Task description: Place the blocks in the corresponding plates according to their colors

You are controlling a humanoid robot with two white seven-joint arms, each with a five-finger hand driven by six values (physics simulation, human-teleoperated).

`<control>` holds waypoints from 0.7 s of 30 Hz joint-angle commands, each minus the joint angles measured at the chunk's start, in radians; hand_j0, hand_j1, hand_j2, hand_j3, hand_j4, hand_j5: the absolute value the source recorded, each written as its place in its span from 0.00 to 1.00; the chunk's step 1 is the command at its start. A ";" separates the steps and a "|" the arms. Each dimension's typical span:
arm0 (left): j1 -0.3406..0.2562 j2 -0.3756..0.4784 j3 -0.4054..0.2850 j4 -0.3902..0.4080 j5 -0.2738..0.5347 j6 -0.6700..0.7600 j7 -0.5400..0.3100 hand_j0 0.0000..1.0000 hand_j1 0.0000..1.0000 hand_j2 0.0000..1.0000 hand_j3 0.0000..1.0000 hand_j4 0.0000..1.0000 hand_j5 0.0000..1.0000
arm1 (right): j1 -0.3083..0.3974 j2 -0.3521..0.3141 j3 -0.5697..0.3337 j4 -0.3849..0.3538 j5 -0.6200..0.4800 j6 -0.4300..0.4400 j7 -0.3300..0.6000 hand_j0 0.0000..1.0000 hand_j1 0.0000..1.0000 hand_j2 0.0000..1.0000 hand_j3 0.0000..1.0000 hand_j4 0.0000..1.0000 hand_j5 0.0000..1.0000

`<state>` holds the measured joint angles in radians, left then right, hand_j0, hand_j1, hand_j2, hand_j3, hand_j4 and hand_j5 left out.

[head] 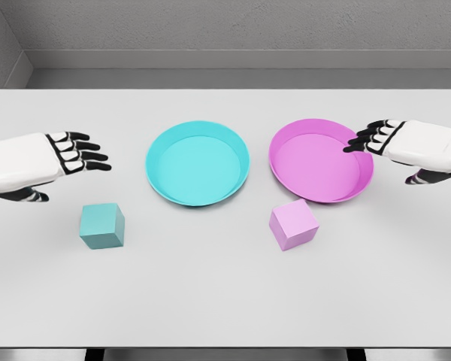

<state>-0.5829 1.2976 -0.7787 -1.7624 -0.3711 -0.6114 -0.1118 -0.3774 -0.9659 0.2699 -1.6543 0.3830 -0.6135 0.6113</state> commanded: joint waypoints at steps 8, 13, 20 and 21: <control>-0.055 -0.178 -0.077 0.000 -0.107 0.001 -0.213 0.98 0.98 0.98 0.98 0.98 0.98 | -0.003 0.098 -0.043 -0.001 0.030 0.003 0.000 1.00 1.00 1.00 1.00 1.00 1.00; -0.058 -0.182 -0.096 0.000 -0.176 0.001 -0.223 0.98 0.98 0.98 0.98 0.98 0.98 | 0.023 0.118 -0.031 -0.074 0.048 0.003 0.000 1.00 1.00 1.00 1.00 1.00 1.00; -0.060 -0.181 -0.094 0.004 -0.272 0.001 -0.223 0.98 0.98 0.98 0.98 0.98 0.98 | 0.023 0.116 0.080 -0.105 0.056 0.003 0.000 1.00 1.00 1.00 1.00 1.00 1.00; -0.060 -0.181 -0.094 0.004 -0.273 0.001 -0.223 0.98 0.98 0.98 0.98 0.98 0.98 | 0.025 0.116 0.095 -0.105 0.056 0.003 0.000 1.00 1.00 1.00 1.00 1.00 1.00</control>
<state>-0.6427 1.1164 -0.8731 -1.7588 -0.6280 -0.6122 -0.3340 -0.3543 -0.8505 0.3320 -1.7541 0.4417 -0.6135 0.6113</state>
